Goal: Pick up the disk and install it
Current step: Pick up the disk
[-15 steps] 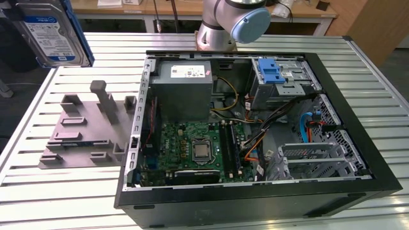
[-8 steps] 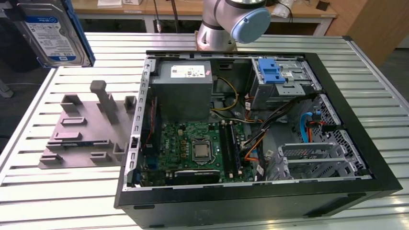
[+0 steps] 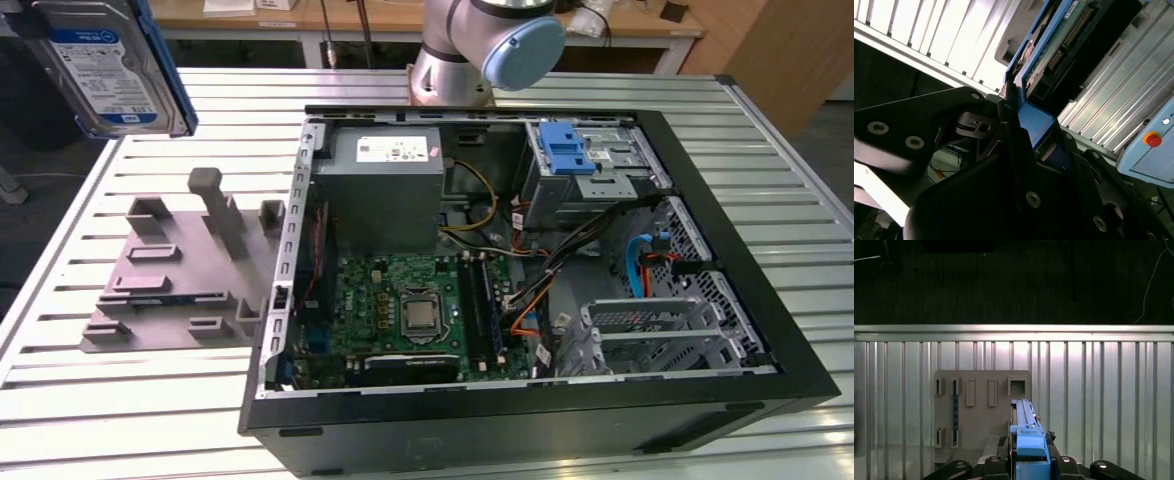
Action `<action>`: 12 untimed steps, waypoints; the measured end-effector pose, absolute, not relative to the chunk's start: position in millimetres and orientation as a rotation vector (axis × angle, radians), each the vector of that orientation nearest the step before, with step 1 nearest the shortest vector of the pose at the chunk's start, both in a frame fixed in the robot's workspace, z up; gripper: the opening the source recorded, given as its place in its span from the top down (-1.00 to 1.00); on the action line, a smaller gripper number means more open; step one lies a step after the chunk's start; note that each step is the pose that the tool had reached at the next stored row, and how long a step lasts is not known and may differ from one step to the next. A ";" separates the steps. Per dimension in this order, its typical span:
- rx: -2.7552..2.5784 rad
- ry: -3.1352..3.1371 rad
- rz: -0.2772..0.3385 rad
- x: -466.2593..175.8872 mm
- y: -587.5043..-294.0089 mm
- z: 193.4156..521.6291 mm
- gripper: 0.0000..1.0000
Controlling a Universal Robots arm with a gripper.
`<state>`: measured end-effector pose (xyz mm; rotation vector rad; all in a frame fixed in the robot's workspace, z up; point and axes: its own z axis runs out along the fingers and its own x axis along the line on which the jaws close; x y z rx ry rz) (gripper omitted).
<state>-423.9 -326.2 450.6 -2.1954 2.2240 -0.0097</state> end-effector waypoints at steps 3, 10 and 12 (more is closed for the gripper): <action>-2.195 2.224 -0.010 -423.9 -326.2 456.8 0.26; -2.195 2.224 -0.010 -424.0 -326.2 473.1 0.26; -2.195 2.224 -0.009 -423.7 -326.1 477.0 0.26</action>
